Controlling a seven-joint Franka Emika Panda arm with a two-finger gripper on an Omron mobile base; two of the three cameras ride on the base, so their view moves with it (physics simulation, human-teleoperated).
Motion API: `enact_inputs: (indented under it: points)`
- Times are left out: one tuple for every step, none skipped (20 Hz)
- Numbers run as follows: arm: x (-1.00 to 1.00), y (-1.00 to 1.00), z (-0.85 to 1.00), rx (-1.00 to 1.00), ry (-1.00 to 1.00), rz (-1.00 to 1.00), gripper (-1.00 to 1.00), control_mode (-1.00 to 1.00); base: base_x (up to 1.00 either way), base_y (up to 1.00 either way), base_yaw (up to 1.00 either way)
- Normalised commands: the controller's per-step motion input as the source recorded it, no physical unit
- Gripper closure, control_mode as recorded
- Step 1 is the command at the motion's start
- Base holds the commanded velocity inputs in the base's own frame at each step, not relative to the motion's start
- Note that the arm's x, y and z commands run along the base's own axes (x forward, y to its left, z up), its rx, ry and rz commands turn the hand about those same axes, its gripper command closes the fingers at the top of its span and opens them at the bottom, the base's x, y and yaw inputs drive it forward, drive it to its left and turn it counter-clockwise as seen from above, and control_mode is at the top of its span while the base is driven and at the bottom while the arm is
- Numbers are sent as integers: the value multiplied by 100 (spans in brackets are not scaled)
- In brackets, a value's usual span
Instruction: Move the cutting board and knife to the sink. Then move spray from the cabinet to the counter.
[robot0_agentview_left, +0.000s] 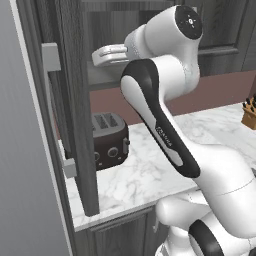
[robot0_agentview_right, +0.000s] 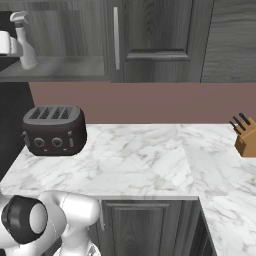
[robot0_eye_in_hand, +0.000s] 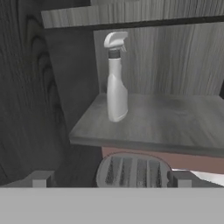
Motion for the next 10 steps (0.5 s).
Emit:
enact_inputs:
  points:
    - [32,16,0,-3,0,-1,-100,-100,0,0,0]
    - [33,16,0,-3,0,-2,-100,-100,0,0,0]
    - [34,15,0,-2,0,-2,-100,-100,0,0,0]
    - [34,15,0,-2,0,-2,-100,-100,0,0,0]
    - [34,15,0,-2,0,-2,-100,-100,0,0,0]
    - [34,16,0,-2,0,-2,-100,-100,0,0,0]
    - [34,16,0,-3,0,-2,-100,-100,0,0,0]
    - [35,16,0,-3,0,-2,-100,-100,0,0,0]
    - [35,16,0,-2,0,-2,-100,-100,0,0,0]
    - [35,16,0,-2,0,-2,-100,-100,0,0,0]
